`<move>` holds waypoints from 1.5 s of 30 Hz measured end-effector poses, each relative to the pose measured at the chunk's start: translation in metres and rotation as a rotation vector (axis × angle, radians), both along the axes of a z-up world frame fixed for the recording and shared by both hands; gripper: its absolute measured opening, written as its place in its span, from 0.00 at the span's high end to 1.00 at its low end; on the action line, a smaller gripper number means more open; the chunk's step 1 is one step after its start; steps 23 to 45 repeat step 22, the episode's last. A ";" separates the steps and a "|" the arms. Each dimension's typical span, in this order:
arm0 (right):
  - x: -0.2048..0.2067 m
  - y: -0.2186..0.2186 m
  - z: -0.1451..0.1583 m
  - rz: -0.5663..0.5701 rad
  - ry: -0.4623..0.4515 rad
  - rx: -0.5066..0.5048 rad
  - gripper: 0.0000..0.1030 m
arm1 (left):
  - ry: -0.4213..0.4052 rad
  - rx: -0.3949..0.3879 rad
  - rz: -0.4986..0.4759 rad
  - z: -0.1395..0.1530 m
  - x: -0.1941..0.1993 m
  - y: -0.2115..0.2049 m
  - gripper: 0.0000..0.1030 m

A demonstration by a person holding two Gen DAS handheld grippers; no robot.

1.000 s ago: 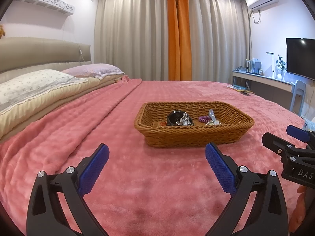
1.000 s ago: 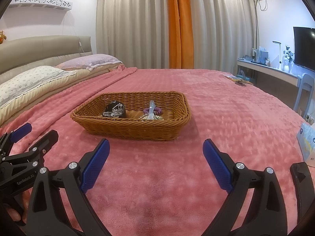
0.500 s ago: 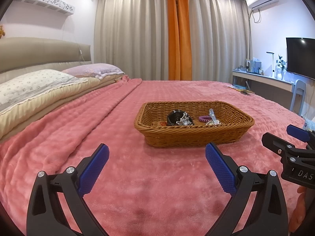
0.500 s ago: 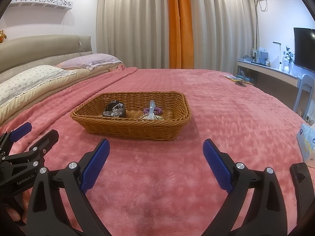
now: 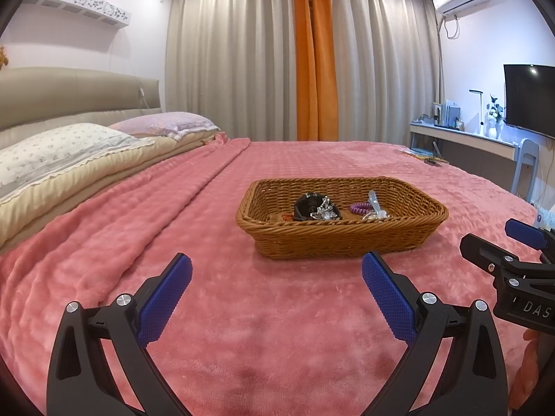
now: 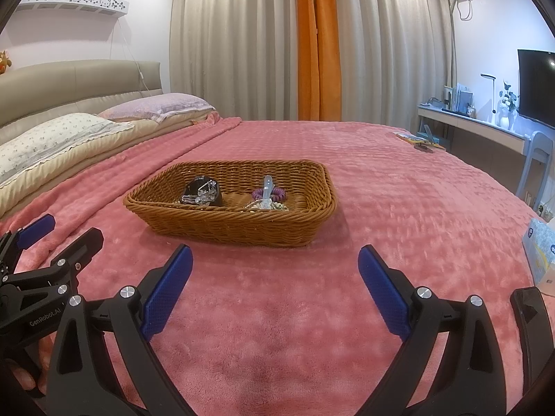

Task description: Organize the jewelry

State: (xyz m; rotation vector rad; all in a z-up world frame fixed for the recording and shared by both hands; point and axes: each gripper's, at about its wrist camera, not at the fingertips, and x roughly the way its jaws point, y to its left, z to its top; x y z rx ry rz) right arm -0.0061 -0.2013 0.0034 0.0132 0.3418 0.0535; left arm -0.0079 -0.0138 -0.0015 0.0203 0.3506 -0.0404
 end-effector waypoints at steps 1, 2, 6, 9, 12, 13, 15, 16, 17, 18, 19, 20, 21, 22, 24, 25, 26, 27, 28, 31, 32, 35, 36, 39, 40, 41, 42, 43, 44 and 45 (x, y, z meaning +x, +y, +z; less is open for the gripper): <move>0.000 0.001 0.000 0.000 0.000 0.001 0.11 | 0.001 -0.001 0.000 0.000 0.000 -0.001 0.07; 0.001 0.001 0.000 0.000 0.001 0.001 0.10 | 0.001 0.000 0.000 0.000 0.000 0.001 0.07; 0.001 0.001 0.000 0.000 0.001 0.001 0.10 | 0.002 -0.001 0.000 0.000 0.000 0.000 0.07; 0.000 0.000 0.000 0.000 0.001 0.000 0.10 | 0.002 -0.001 -0.001 0.000 0.000 0.000 0.07; 0.000 0.000 0.000 0.001 0.001 -0.001 0.10 | -0.007 -0.001 -0.007 -0.001 -0.002 0.001 0.07; 0.001 0.001 0.000 0.001 0.001 0.000 0.10 | -0.008 0.000 -0.007 -0.001 -0.003 0.001 0.07; 0.000 0.000 0.000 0.002 0.002 0.000 0.10 | -0.004 -0.001 -0.007 -0.002 -0.003 0.001 0.07; 0.000 0.000 0.000 0.002 0.002 -0.001 0.10 | 0.000 -0.002 -0.005 -0.003 -0.003 0.002 0.07; 0.000 0.000 0.000 0.001 0.002 -0.001 0.10 | 0.008 -0.006 -0.002 -0.003 -0.002 0.003 0.07; 0.001 0.001 0.000 0.001 0.001 0.000 0.10 | 0.017 -0.014 -0.001 -0.004 -0.002 0.005 0.07; 0.000 0.000 0.000 0.001 0.002 0.000 0.10 | 0.021 -0.017 -0.002 -0.004 -0.002 0.005 0.07; 0.001 0.000 0.000 0.002 0.002 0.001 0.10 | 0.023 -0.020 -0.001 -0.004 -0.003 0.007 0.07; 0.000 0.000 0.000 0.001 0.002 0.001 0.10 | 0.023 -0.020 -0.001 -0.005 -0.002 0.006 0.07; 0.001 0.000 0.000 0.001 0.002 0.000 0.10 | 0.023 -0.018 -0.002 -0.005 -0.002 0.006 0.07; 0.001 0.000 0.000 0.001 0.002 0.000 0.10 | 0.023 -0.018 -0.002 -0.005 -0.002 0.006 0.07; 0.001 0.000 0.000 0.001 0.002 0.000 0.10 | 0.023 -0.018 -0.002 -0.005 -0.002 0.006 0.07; 0.001 0.000 0.000 0.001 0.002 0.000 0.10 | 0.023 -0.018 -0.002 -0.005 -0.002 0.006 0.07; 0.001 0.000 0.000 0.001 0.002 0.000 0.10 | 0.023 -0.018 -0.002 -0.005 -0.002 0.006 0.07; 0.001 0.000 0.000 0.001 0.002 0.000 0.10 | 0.023 -0.018 -0.002 -0.005 -0.002 0.006 0.07; 0.001 0.000 0.000 0.001 0.002 0.000 0.10 | 0.023 -0.018 -0.002 -0.005 -0.002 0.006 0.07; 0.001 0.000 0.000 0.001 0.002 0.000 0.10 | 0.023 -0.018 -0.002 -0.005 -0.002 0.006 0.07; 0.001 0.000 0.000 0.001 0.002 0.000 0.10 | 0.023 -0.018 -0.002 -0.005 -0.002 0.006 0.07; 0.001 0.000 0.000 0.001 0.002 0.000 0.10 | 0.023 -0.018 -0.002 -0.005 -0.002 0.006 0.07; 0.001 0.000 0.000 0.001 0.002 0.000 0.10 | 0.023 -0.018 -0.002 -0.005 -0.002 0.006 0.07; 0.001 0.000 0.000 0.001 0.002 0.000 0.10 | 0.023 -0.018 -0.002 -0.005 -0.002 0.006 0.07; 0.001 0.000 0.000 0.001 0.002 0.000 0.10 | 0.023 -0.018 -0.002 -0.005 -0.002 0.006 0.07; 0.001 0.000 0.000 0.001 0.002 0.000 0.10 | 0.023 -0.018 -0.002 -0.005 -0.002 0.006 0.07; 0.001 0.000 0.000 0.001 0.002 0.000 0.10 | 0.023 -0.018 -0.002 -0.005 -0.002 0.006 0.07; 0.001 0.000 0.000 0.001 0.002 0.000 0.10 | 0.023 -0.018 -0.002 -0.005 -0.002 0.006 0.07; 0.001 0.000 0.000 0.001 0.002 0.000 0.10 | 0.023 -0.018 -0.002 -0.005 -0.002 0.006 0.07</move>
